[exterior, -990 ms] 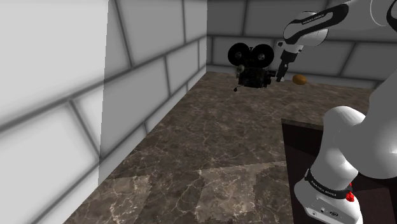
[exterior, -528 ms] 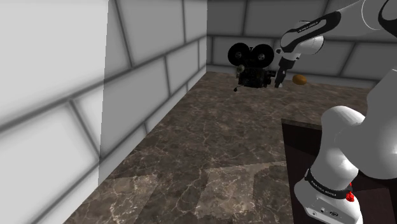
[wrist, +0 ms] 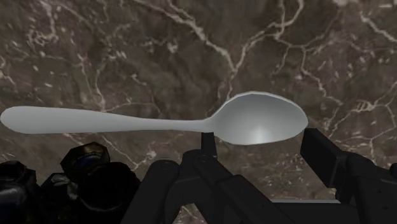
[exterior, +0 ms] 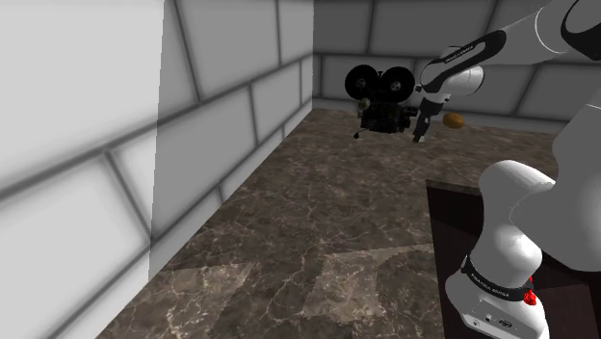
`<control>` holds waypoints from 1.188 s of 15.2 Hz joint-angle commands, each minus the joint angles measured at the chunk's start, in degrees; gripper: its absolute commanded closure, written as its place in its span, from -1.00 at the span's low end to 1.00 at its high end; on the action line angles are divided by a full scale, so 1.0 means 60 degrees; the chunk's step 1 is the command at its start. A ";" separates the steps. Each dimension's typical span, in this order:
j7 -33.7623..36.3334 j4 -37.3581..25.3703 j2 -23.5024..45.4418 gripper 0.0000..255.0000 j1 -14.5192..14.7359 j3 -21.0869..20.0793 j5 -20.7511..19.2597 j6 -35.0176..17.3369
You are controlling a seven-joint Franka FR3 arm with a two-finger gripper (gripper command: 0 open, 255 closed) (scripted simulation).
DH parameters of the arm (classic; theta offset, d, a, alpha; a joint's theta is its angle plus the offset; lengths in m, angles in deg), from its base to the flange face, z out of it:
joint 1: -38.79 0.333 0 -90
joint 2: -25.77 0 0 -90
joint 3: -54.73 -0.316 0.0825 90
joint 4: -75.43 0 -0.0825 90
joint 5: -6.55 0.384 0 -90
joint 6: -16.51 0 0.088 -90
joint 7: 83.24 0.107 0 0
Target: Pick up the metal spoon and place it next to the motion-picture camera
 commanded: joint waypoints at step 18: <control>0.0467 0.0327 -0.0553 -1.00 0.1531 0.1590 -0.0776 -0.0764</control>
